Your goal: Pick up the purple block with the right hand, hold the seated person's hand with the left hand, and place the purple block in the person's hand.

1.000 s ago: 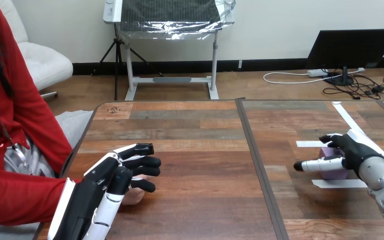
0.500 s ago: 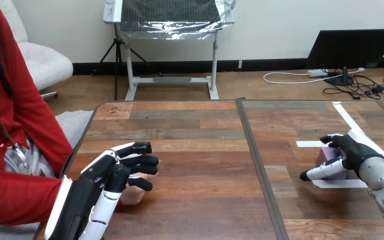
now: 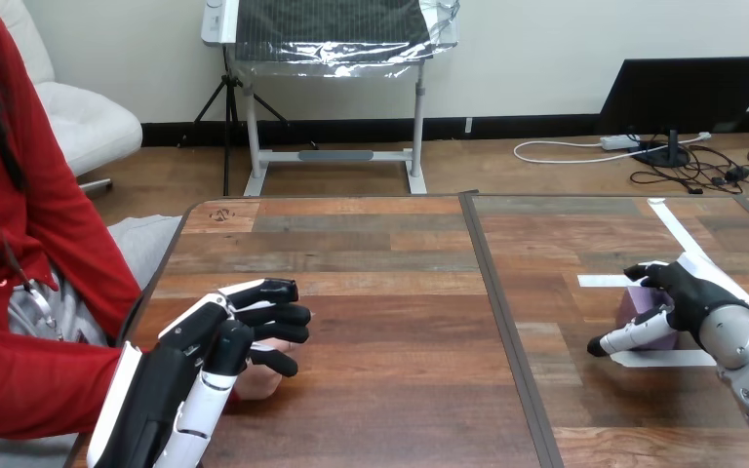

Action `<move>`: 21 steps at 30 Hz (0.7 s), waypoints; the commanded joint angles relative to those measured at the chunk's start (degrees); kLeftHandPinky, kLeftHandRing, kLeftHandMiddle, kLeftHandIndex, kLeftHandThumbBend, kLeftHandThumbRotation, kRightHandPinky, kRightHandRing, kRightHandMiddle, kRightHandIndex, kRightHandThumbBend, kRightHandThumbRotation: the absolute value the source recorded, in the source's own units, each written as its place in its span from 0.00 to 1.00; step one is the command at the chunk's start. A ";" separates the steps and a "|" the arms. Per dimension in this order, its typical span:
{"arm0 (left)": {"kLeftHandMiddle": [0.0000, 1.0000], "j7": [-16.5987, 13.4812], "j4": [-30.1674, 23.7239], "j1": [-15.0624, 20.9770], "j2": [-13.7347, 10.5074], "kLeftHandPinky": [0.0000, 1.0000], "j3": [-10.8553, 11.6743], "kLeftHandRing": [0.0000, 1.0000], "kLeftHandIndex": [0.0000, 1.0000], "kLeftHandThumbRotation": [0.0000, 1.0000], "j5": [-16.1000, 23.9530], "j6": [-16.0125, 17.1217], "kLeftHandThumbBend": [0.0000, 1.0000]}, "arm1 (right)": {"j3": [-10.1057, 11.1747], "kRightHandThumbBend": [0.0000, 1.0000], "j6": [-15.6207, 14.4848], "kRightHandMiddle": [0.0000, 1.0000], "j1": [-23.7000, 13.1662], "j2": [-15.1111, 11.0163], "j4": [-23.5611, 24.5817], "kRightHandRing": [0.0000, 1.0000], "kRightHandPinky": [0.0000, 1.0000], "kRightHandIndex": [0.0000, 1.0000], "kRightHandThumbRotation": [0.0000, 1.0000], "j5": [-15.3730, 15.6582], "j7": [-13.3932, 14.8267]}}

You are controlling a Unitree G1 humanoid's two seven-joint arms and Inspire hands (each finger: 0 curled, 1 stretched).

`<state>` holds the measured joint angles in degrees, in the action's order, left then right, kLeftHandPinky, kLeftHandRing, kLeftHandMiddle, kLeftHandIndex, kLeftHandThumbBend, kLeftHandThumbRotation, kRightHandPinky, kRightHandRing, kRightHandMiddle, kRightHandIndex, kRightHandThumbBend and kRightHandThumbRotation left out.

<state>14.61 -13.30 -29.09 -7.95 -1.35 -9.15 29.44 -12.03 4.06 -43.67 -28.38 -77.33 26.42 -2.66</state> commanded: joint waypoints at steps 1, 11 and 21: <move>0.65 0.24 -1.20 3.15 0.11 0.51 0.48 0.64 0.67 0.87 -0.56 1.27 0.55 | -2.24 0.87 0.42 0.89 -2.39 -0.06 0.11 0.89 0.82 0.89 0.00 2.07 0.94; 0.65 0.64 -1.18 3.29 0.09 0.51 0.56 0.63 0.66 0.87 -1.13 1.10 0.55 | -3.22 0.83 1.58 0.88 -2.46 -0.64 0.19 0.89 0.90 0.87 0.00 3.26 1.59; 0.65 0.97 -1.07 3.25 -0.05 0.50 0.86 0.63 0.66 0.87 -1.11 1.25 0.55 | -1.53 0.75 2.29 0.83 -2.54 -0.95 0.32 0.81 0.81 0.84 0.00 1.44 1.33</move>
<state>15.36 -13.30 -29.07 -7.96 -1.04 -9.52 29.44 -14.44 5.57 -43.67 -29.08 -77.33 28.99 -1.42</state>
